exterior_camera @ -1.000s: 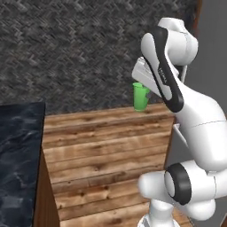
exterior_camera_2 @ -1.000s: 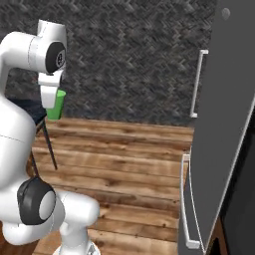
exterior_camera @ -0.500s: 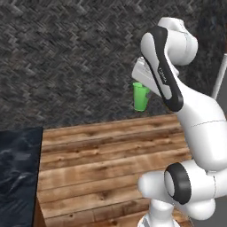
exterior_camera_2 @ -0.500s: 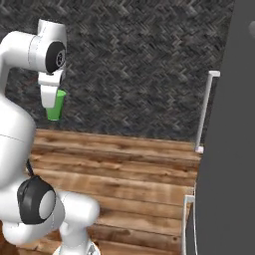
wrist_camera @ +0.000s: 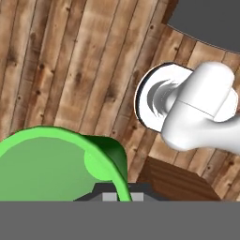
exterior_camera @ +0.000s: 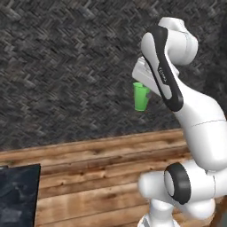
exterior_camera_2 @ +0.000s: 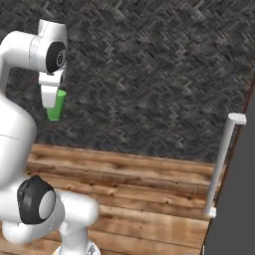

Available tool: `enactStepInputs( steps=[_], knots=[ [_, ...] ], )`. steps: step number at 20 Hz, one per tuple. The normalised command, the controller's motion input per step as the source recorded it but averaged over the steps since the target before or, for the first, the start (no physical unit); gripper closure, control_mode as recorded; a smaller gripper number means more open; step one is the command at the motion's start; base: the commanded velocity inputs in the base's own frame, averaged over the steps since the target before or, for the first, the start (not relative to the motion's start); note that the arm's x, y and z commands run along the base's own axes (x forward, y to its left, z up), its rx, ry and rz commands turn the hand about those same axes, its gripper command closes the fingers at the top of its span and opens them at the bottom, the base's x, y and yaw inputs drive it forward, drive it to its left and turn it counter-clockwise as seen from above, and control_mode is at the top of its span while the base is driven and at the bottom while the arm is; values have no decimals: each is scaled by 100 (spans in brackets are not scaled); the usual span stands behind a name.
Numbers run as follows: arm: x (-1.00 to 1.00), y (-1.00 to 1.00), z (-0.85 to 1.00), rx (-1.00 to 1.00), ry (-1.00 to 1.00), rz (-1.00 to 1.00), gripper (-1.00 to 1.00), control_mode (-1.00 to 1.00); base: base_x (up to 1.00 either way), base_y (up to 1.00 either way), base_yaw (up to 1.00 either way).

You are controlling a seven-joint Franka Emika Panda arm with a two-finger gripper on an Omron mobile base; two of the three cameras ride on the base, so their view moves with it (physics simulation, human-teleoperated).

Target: There is a tray on the dining counter. Grab the cup, mug, and pitcher and place them on the tray. The pitcher may be placed next to the tray if it cannot fit the tray.

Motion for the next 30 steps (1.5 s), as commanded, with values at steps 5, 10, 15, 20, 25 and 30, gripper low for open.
enactStepInputs(
  steps=[5,10,15,20,25,30],
  knots=[
    [0,0,0,0,0,0,100,100,100,0,18],
    [0,0,0,0,0,0,100,100,100,0,28],
    [0,0,0,0,0,0,100,100,93,0,44],
    [0,0,0,0,0,0,100,100,66,0,65],
    [0,0,0,0,0,0,100,100,49,0,76],
    [0,0,0,0,0,0,100,100,49,0,78]
  ],
)
